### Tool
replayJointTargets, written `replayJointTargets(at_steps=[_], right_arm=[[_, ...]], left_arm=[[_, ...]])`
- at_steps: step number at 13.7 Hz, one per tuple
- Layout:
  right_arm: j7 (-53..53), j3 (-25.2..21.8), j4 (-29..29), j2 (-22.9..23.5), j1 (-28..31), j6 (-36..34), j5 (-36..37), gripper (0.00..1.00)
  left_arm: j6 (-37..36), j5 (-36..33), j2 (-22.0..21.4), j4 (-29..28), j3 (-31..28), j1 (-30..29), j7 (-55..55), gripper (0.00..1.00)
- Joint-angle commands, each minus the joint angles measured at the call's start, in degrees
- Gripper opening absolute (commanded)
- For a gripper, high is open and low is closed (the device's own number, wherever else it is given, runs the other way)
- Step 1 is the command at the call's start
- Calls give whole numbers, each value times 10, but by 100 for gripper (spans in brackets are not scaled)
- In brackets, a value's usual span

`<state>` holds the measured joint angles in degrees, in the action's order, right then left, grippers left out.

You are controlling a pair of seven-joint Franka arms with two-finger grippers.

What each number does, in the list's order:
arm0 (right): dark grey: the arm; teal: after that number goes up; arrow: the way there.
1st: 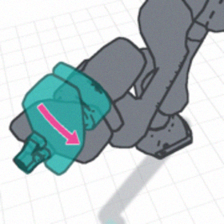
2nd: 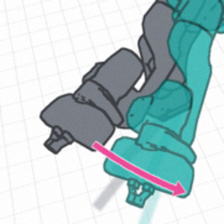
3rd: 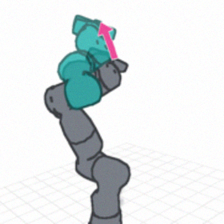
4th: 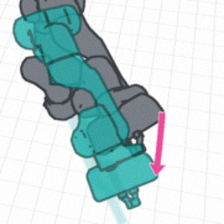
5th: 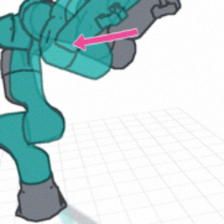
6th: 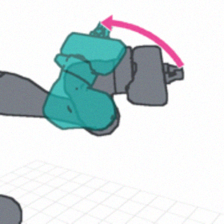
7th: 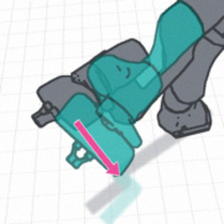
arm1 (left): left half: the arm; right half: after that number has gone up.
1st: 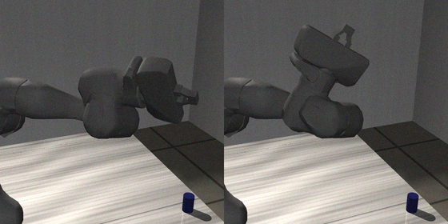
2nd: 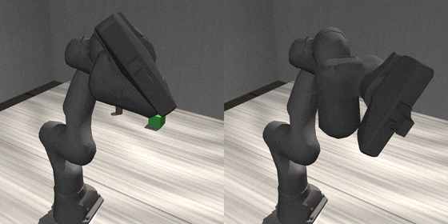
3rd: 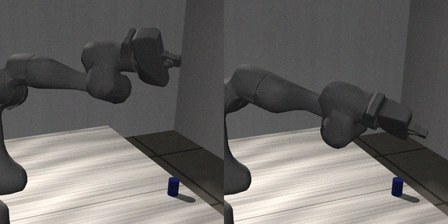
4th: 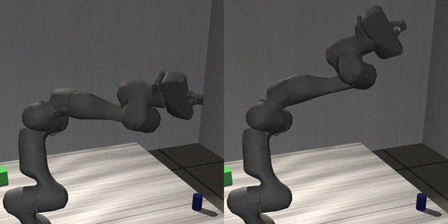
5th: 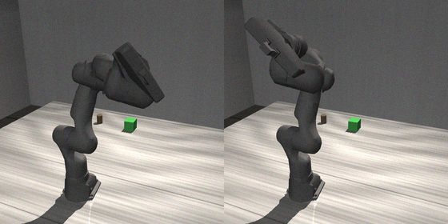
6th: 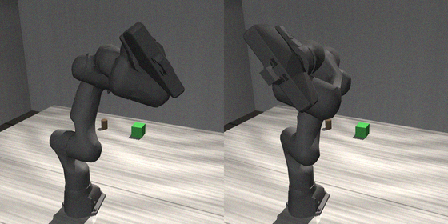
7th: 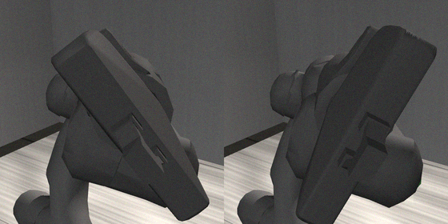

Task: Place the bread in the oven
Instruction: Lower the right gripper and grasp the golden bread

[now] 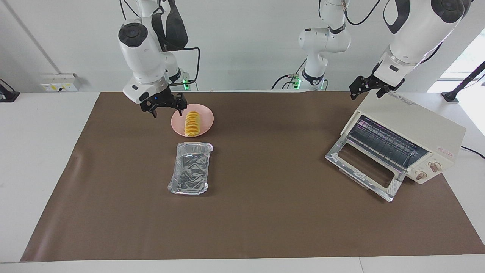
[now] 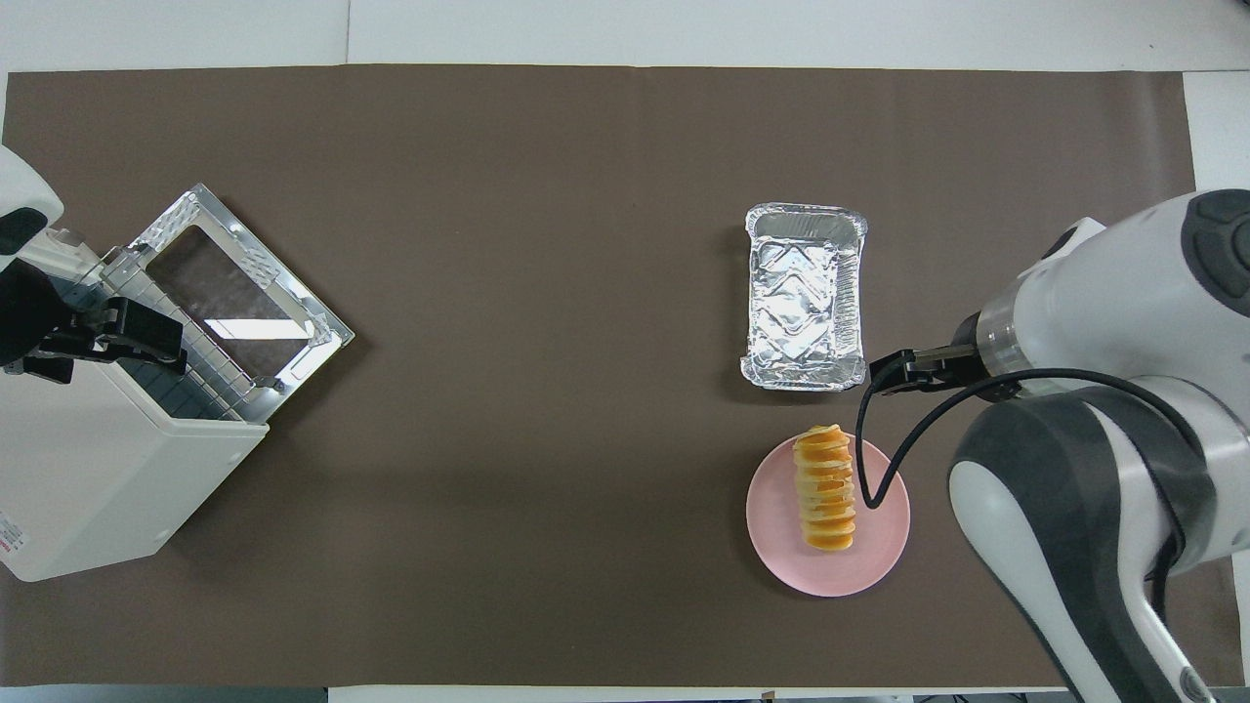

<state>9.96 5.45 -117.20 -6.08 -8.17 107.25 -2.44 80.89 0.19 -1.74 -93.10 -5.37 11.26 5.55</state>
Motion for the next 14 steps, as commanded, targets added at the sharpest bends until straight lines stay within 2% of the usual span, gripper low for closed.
replayJointTargets(at_steps=[1,3,6,12,14], right_arm=[[23,-2,-78,-10,-28,70,-13,100],[29,-1,-130,-11,-39,129,-15,100],[30,-1,-180,-15,-51,178,-54,100],[80,-2,-241,-24,-75,189,-55,100],[104,-2,-248,-24,-76,191,-55,96]], left_arm=[[1,-10,-8,-4,4,-4,1,100],[1,-10,-8,-4,4,-4,1,100],[1,-10,-8,-4,4,-4,1,100],[1,-10,-8,-4,4,-4,1,100],[1,-10,-8,-4,4,-4,1,100]])
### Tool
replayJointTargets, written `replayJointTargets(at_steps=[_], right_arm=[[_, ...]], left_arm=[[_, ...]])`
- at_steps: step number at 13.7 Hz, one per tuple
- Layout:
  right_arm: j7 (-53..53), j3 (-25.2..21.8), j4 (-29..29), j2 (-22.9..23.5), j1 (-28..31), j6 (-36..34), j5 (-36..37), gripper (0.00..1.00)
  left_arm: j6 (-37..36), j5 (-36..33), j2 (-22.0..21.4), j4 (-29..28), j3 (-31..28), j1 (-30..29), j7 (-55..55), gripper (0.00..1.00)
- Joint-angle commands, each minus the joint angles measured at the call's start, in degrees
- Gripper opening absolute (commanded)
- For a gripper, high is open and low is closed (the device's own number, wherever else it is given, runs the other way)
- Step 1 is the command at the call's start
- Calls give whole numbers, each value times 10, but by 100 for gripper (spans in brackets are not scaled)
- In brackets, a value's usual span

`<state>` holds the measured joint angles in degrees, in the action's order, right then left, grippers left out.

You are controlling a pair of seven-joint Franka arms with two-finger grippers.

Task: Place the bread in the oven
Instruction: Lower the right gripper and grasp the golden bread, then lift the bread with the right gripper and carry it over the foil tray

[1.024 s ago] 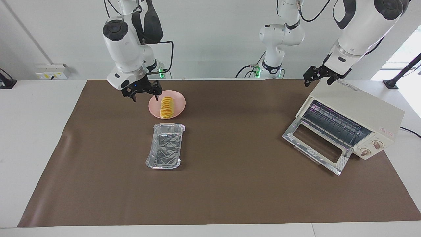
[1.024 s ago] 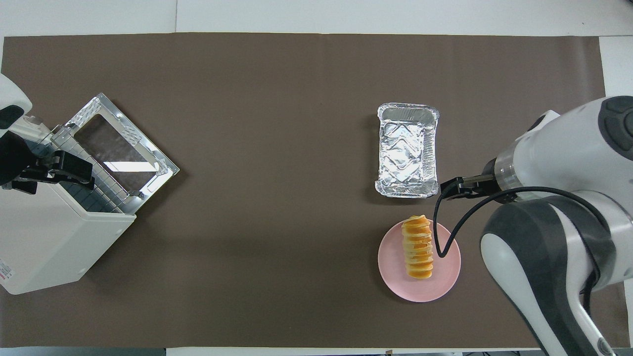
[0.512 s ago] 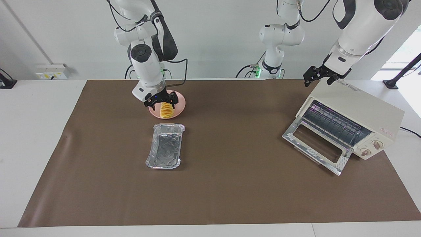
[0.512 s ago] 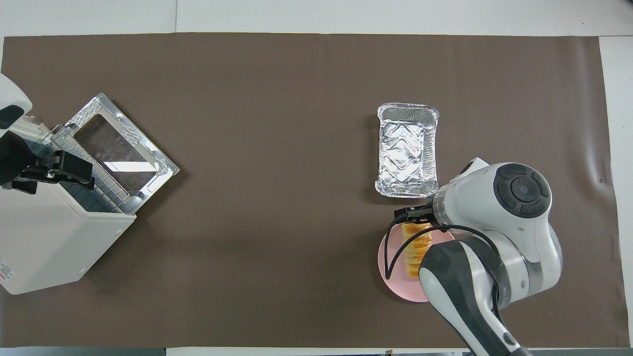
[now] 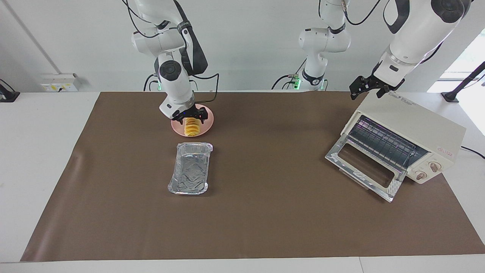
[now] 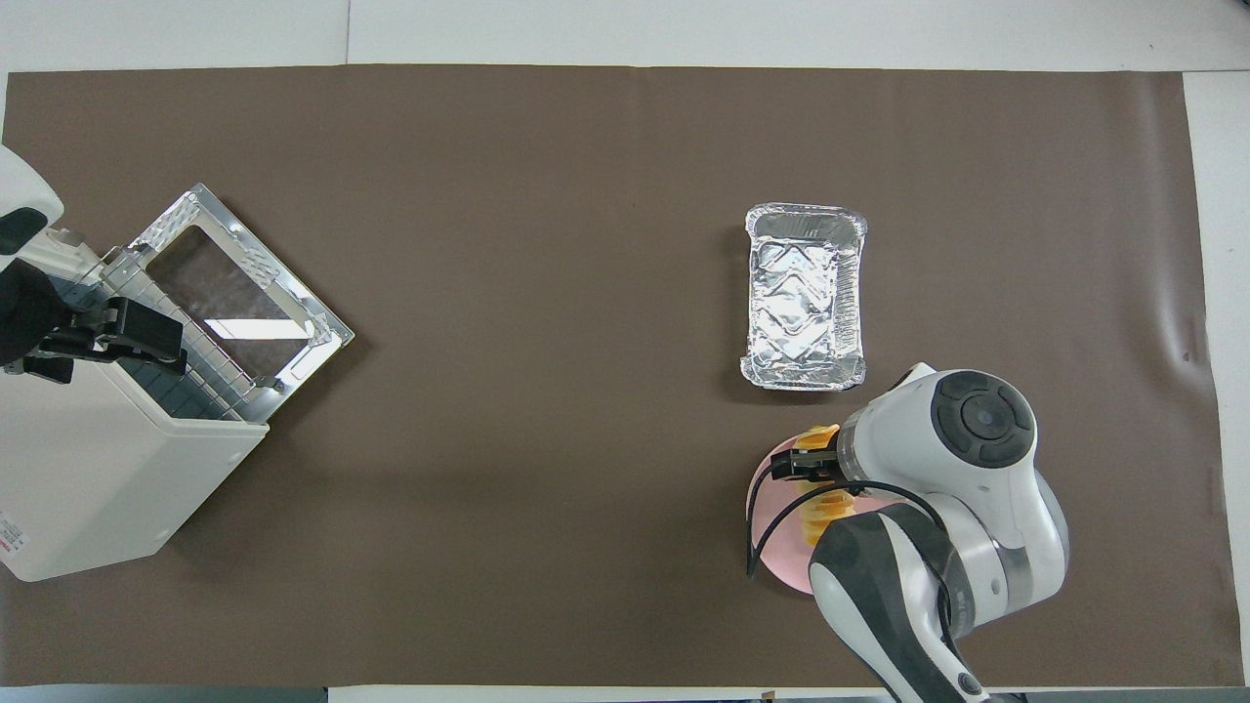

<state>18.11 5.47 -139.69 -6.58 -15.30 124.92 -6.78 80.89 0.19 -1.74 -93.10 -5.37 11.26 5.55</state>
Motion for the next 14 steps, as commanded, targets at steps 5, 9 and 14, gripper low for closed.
replayJointTargets(at_steps=[5,9,14], right_arm=[[32,-2,-58,-18,-4,53,-11,58],[44,-1,-48,-18,-4,45,-11,0],[51,-3,66,-41,-1,-92,-11,0]], left_arm=[[1,-10,-8,-4,4,-4,1,100],[1,-10,-8,-4,4,-4,1,100],[1,-10,-8,-4,4,-4,1,100]])
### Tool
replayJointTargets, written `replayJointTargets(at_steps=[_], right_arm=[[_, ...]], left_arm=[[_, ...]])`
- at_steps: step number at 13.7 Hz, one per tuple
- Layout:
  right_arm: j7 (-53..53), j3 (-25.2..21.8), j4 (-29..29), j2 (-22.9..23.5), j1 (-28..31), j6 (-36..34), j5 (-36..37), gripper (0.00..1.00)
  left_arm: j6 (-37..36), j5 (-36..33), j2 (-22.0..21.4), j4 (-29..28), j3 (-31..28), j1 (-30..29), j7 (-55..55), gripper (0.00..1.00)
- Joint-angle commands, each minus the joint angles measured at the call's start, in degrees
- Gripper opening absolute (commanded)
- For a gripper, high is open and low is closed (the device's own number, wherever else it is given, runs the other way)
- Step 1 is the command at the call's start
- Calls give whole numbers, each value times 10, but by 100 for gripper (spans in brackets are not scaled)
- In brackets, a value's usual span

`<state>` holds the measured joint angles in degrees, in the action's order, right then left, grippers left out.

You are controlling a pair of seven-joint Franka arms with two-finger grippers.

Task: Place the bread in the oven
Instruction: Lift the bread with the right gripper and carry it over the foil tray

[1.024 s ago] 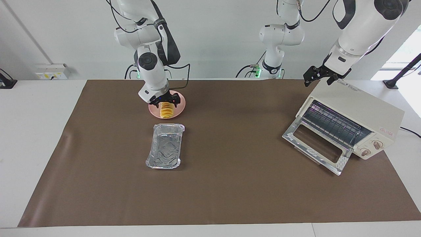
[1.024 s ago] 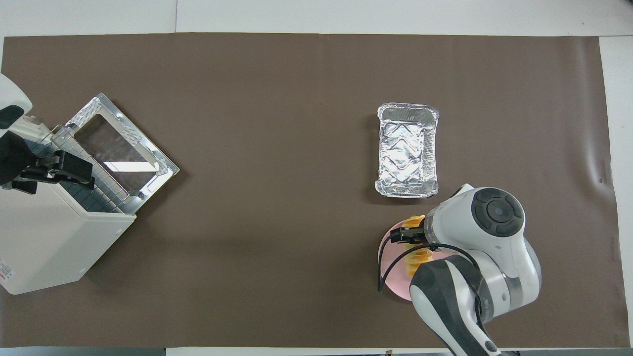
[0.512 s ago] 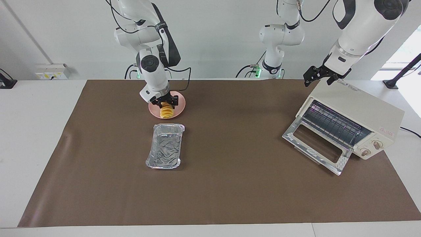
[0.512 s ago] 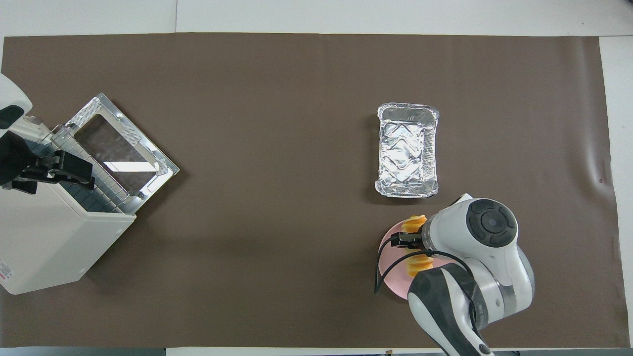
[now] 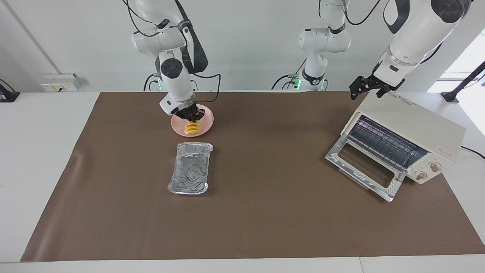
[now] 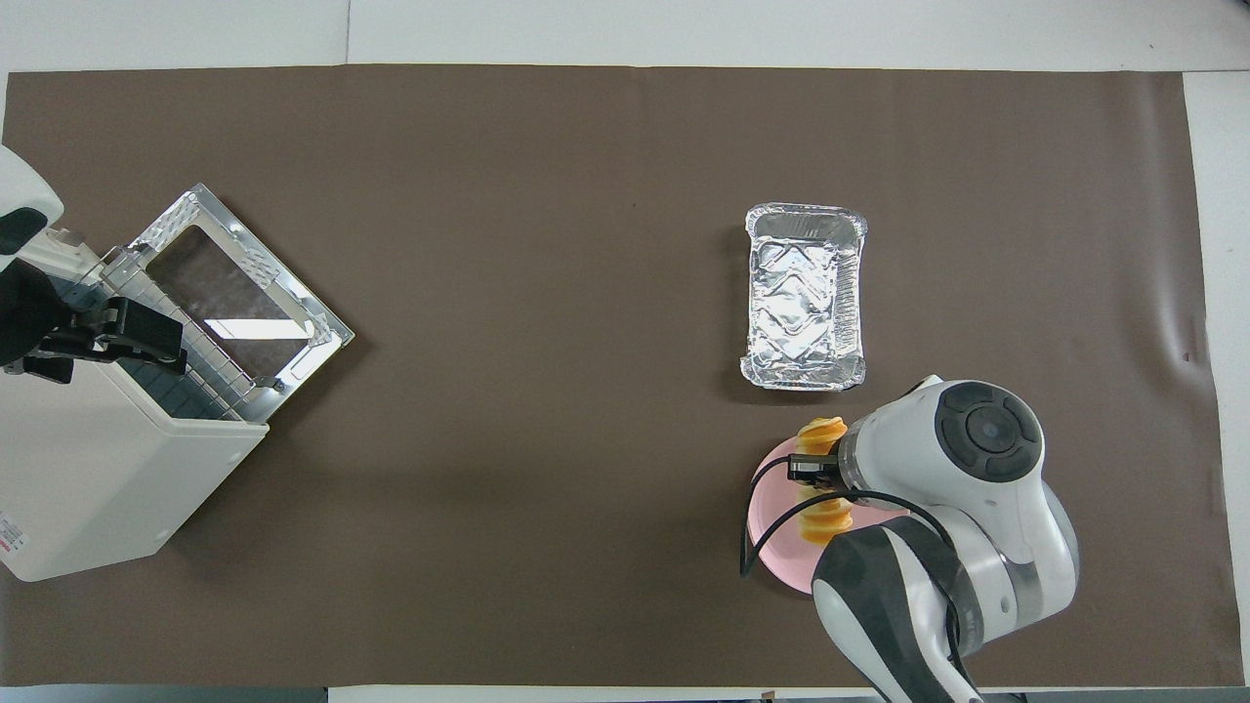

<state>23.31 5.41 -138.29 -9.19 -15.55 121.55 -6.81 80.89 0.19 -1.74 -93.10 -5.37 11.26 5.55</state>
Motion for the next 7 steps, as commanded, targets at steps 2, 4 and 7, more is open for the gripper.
replayJointTargets(at_steps=[2,4,7], right_arm=[[-47,-5,126,-1,15,-97,-10,0],[-57,-4,200,42,40,-109,-8,0],[-64,-5,298,127,38,-88,0,0]], left_arm=[[1,-10,-8,-4,4,-4,1,100],[1,-10,-8,-4,4,-4,1,100],[1,-10,-8,-4,4,-4,1,100]])
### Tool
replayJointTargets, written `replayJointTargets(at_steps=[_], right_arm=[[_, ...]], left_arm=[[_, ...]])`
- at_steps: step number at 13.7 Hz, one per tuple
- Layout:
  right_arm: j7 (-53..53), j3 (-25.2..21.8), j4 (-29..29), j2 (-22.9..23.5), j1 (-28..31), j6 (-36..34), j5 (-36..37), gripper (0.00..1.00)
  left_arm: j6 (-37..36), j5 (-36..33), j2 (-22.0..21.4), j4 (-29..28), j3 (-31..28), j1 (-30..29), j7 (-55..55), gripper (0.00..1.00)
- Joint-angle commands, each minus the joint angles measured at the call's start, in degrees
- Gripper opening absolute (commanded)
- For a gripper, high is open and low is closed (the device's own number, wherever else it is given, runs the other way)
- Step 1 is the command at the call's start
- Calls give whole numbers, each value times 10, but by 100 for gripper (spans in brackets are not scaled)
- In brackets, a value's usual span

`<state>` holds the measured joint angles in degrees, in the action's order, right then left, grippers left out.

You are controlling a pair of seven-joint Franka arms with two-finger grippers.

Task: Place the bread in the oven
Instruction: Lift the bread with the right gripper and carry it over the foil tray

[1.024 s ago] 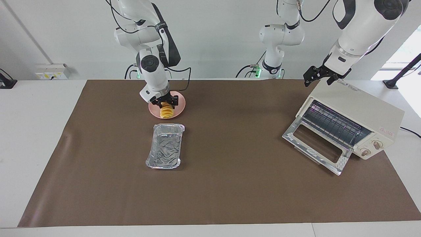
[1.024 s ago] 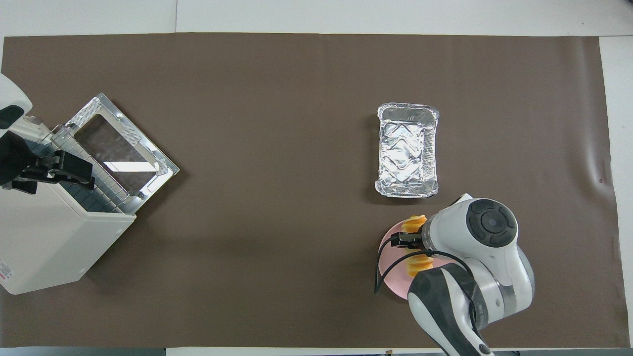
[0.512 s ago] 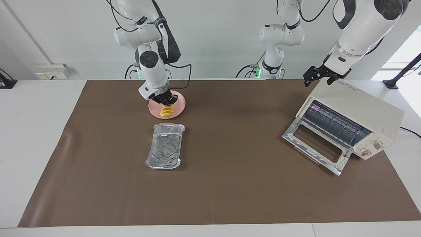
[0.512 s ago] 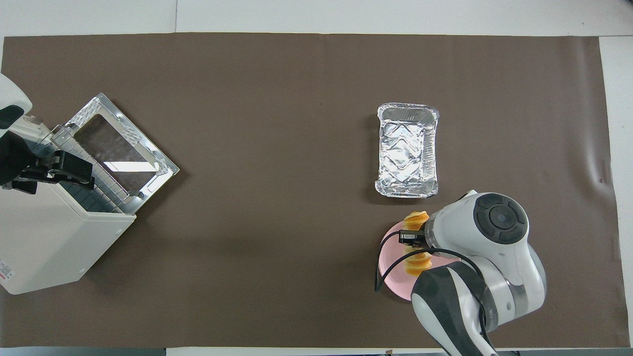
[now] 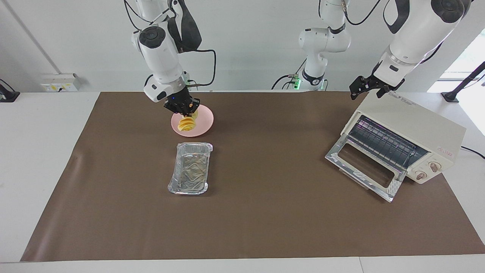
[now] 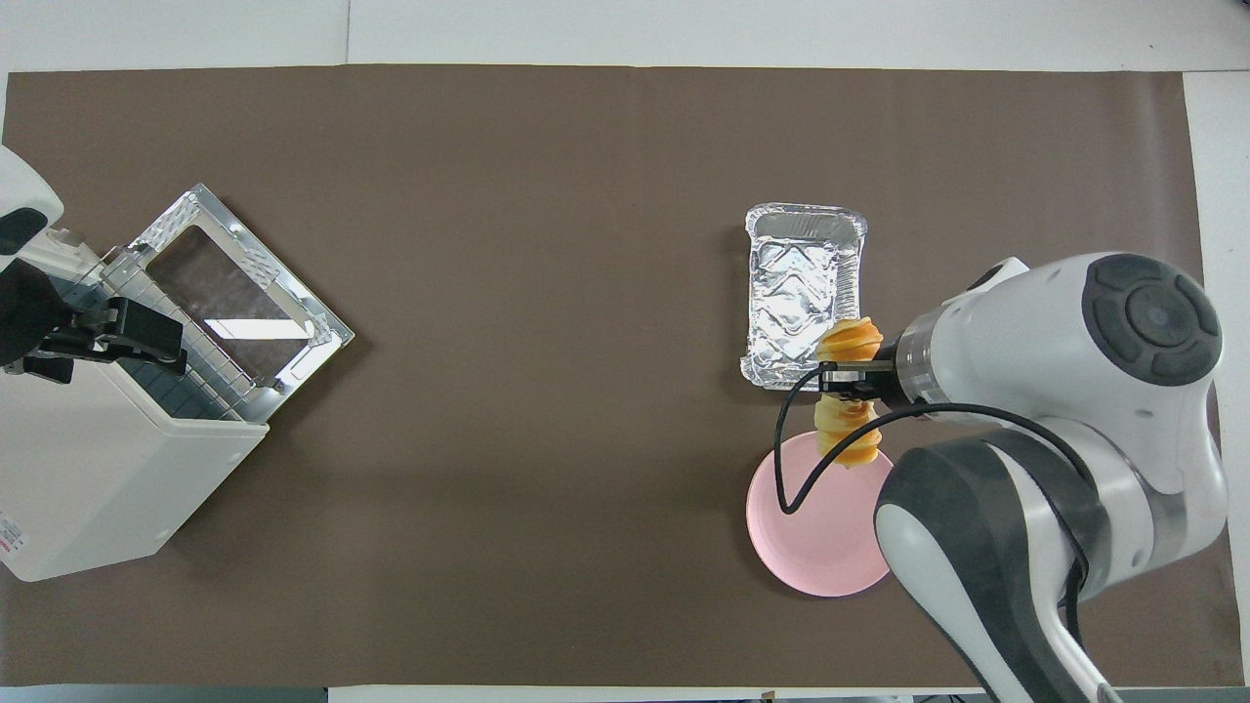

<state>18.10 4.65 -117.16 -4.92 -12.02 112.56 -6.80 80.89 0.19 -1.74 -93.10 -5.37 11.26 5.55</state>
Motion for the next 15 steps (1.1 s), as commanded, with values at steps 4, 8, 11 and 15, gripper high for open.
replayJointTargets(at_steps=[4,8,11,15], right_arm=[[-52,3,158,173,19,66,11,0],[-53,3,151,236,21,143,6,0],[-54,3,130,245,22,146,2,0],[-65,3,101,256,26,180,4,0]], left_arm=[[1,-10,-8,-4,4,-4,1,100],[1,-10,-8,-4,4,-4,1,100],[1,-10,-8,-4,4,-4,1,100],[1,-10,-8,-4,4,-4,1,100]])
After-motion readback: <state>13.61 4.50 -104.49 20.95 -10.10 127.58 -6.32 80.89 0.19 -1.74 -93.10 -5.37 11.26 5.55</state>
